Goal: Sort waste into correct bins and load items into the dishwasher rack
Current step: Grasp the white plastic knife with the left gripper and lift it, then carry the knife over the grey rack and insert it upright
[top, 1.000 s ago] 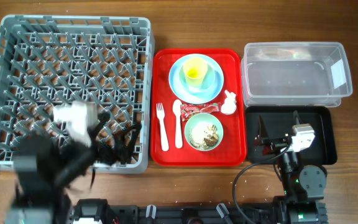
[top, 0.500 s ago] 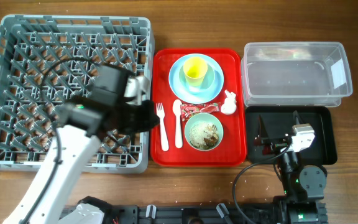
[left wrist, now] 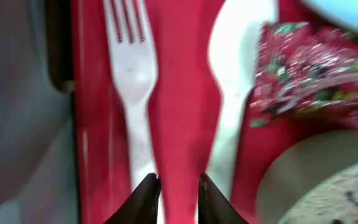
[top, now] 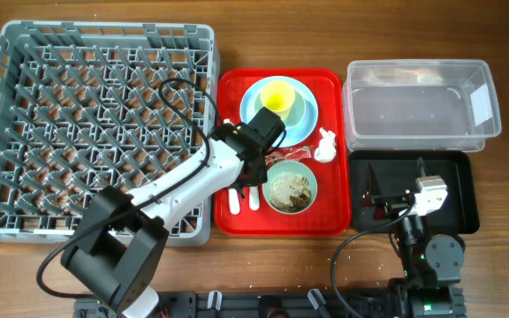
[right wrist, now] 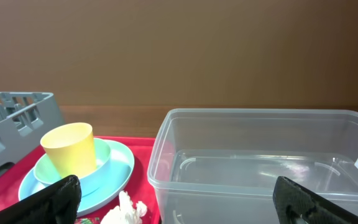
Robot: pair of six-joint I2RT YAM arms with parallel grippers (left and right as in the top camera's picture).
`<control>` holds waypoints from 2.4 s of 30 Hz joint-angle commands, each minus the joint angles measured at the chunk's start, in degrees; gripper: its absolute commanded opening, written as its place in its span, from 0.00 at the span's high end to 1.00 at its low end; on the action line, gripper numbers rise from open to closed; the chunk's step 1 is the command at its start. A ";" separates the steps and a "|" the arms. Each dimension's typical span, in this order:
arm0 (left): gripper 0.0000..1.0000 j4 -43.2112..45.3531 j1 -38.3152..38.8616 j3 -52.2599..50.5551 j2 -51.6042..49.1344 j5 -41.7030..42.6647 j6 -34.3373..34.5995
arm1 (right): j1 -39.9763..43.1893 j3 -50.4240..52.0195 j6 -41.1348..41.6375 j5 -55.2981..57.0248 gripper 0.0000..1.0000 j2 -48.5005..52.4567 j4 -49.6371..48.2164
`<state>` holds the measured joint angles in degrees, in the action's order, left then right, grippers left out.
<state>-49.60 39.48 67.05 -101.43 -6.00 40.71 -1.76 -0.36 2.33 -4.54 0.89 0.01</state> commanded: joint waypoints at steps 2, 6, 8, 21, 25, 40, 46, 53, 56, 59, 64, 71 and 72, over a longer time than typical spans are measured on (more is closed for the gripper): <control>0.82 6.08 0.42 0.55 -0.44 0.79 0.92 | 0.28 0.04 0.68 -0.85 0.00 -0.31 -0.28; 0.82 7.89 1.46 0.42 -1.64 0.76 0.92 | 0.28 0.04 0.68 -0.85 0.00 -0.31 -0.28; 0.86 7.87 1.51 0.42 -2.54 0.52 0.90 | 0.28 0.04 0.68 -0.85 0.00 -0.31 -0.28; 0.86 8.79 2.03 0.39 -4.46 -0.96 0.90 | 0.28 0.04 0.68 -0.85 0.00 -0.31 -0.28; 0.86 9.27 2.03 0.09 -4.46 -1.42 0.90 | 0.28 0.04 0.68 -0.85 0.00 -0.31 -0.28; 0.77 17.22 2.03 -6.86 -4.46 -2.27 0.90 | 0.28 0.04 0.66 -0.85 0.00 -0.31 -0.28; 0.88 18.62 2.01 -7.96 -4.44 -2.58 0.90 | 0.28 0.04 0.68 -0.85 0.00 -0.31 -0.28; 0.96 18.38 1.99 -7.80 4.42 -18.64 0.35 | 0.28 0.04 0.68 -0.85 0.00 -0.31 -0.28; 0.96 18.36 1.97 -7.78 12.96 -22.21 -2.03 | 0.28 0.04 0.68 -0.85 0.00 -0.31 -0.28; 0.96 19.43 1.84 -7.78 22.45 -26.73 -11.78 | 0.28 0.04 0.66 -0.85 0.00 -0.31 -0.28; 0.96 19.19 -6.05 -7.80 29.75 -28.09 -27.50 | 0.28 0.04 0.68 -0.85 0.00 -0.31 -0.28; 0.96 18.10 -20.46 -7.80 20.65 2.40 -36.02 | 0.28 0.04 0.68 -0.85 0.00 -0.31 -0.28; 0.96 18.16 -20.44 -7.80 18.80 3.37 -36.02 | 0.28 0.04 0.66 -0.85 0.00 -0.31 -0.28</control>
<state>-31.38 19.44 59.00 -79.55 -10.31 6.94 -1.76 -0.36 2.33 -4.51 0.89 0.01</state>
